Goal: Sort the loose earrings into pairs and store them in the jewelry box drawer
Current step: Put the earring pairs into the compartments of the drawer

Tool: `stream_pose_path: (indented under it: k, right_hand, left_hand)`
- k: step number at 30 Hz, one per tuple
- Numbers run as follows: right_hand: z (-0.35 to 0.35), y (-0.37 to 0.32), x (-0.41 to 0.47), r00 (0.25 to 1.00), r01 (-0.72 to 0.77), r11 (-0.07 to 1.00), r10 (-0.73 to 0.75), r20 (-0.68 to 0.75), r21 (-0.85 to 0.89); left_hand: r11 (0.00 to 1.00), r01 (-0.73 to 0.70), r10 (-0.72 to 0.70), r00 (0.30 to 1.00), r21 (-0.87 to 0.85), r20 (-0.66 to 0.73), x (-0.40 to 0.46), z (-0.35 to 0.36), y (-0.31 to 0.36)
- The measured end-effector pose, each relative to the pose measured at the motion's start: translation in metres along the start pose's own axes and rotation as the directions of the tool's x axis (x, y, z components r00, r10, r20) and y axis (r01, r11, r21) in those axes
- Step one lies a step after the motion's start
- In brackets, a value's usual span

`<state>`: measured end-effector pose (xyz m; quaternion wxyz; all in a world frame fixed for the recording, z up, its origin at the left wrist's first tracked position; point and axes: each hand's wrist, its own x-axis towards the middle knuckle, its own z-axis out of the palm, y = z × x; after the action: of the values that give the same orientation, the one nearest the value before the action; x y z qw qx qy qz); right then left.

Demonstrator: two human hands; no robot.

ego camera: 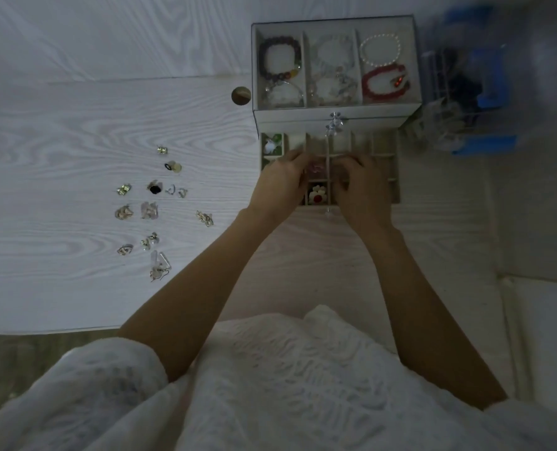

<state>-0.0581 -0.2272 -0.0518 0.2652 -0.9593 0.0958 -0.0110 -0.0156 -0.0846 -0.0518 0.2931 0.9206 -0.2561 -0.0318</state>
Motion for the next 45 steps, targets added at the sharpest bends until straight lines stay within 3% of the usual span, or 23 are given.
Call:
stream_pose_path:
  k: [4, 9, 14, 20, 23, 27, 33, 37, 41, 45]
  right_hand:
    - [0.007, -0.003, 0.001, 0.997, 0.072, 0.997, -0.072, -0.006, 0.033]
    - [0.01, -0.002, 0.003, 0.998, 0.068, 0.997, -0.068, 0.017, -0.022]
    - [0.009, -0.002, 0.01, 0.997, 0.082, 0.993, -0.081, 0.019, -0.087]
    - [0.009, -0.016, 0.016, 0.999, -0.031, 0.999, 0.031, 0.025, -0.026]
    - [0.005, -0.014, 0.013, 0.996, 0.065, 0.984, -0.055, 0.066, -0.164]
    - [0.002, -0.006, 0.007, 0.979, 0.204, 0.96, -0.199, 0.046, -0.193]
    - [0.009, -0.003, -0.001, 0.972, 0.234, 0.954, -0.228, 0.052, -0.19]
    - [0.009, -0.014, -0.011, 0.965, 0.259, 0.954, -0.262, -0.005, -0.149]
    - [0.021, -0.046, -0.027, 0.902, 0.419, 0.905, -0.424, -0.082, -0.08]
    - [0.047, -0.09, -0.043, 0.843, 0.531, 0.847, -0.528, 0.107, -0.008]
  left_hand:
    - [0.992, -0.042, 0.048, 0.998, 0.118, -0.05, -0.005, 0.0, -0.01]
    - [0.957, -0.148, 0.156, 0.988, 0.249, -0.014, -0.012, 0.008, -0.011]
    - [0.95, -0.153, 0.171, 0.984, 0.272, -0.045, -0.013, 0.006, -0.007]
    - [0.938, -0.103, 0.117, 0.993, 0.332, -0.02, -0.015, 0.002, -0.011]
    - [0.93, -0.106, 0.108, 0.994, 0.352, 0.014, -0.015, 0.001, -0.01]
    - [0.934, -0.113, 0.111, 0.993, 0.34, 0.026, -0.014, -0.002, -0.01]
    - [0.956, -0.099, 0.094, 0.995, 0.275, 0.031, -0.015, -0.001, -0.011]
    - [0.988, -0.041, 0.056, 0.994, 0.152, -0.096, -0.029, -0.021, 0.0]
    - [0.999, 0.041, -0.035, 0.966, 0.018, -0.255, -0.064, -0.061, -0.001]
    - [0.975, 0.222, -0.206, 0.92, 0.011, -0.332, -0.12, -0.085, -0.039]
